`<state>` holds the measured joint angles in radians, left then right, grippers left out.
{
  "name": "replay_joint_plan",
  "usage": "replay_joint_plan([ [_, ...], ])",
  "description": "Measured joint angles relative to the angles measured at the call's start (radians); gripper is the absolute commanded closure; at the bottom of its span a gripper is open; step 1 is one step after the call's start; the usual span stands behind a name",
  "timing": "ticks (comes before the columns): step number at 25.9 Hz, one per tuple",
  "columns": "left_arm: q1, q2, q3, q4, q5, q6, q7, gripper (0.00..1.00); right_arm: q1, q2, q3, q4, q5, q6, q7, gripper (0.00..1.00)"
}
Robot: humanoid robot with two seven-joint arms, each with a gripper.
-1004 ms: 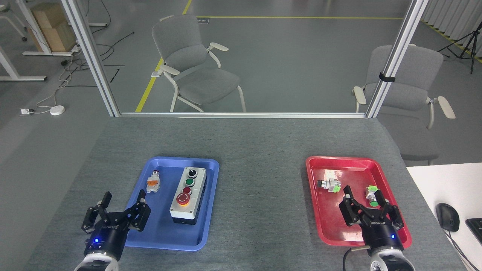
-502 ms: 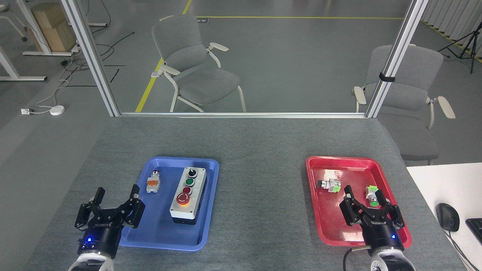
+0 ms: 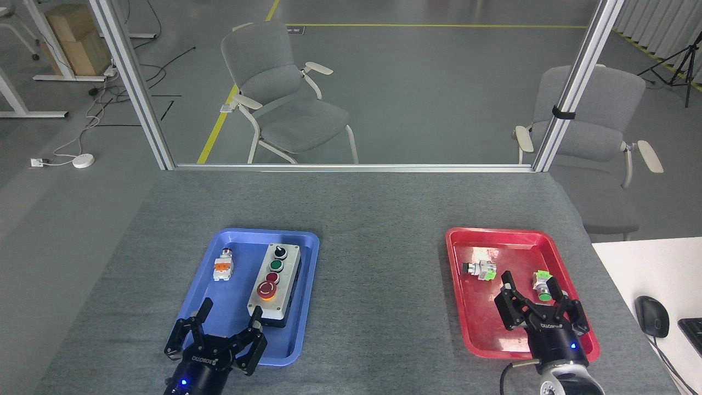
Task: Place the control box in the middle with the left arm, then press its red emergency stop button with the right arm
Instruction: 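Move the left gripper forward to the grey control box's near edge, then close the left gripper on the grey control box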
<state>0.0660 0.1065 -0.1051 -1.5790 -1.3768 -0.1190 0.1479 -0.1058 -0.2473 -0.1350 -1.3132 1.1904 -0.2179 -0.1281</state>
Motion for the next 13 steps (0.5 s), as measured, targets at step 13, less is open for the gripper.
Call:
replay_joint_plan([
  [13,-0.18,-0.075,-0.13,0.295,-0.072,0.128,-0.105,0.01,-0.001,-0.001,-0.001,-0.001,0.0,0.0,0.001,0.0],
])
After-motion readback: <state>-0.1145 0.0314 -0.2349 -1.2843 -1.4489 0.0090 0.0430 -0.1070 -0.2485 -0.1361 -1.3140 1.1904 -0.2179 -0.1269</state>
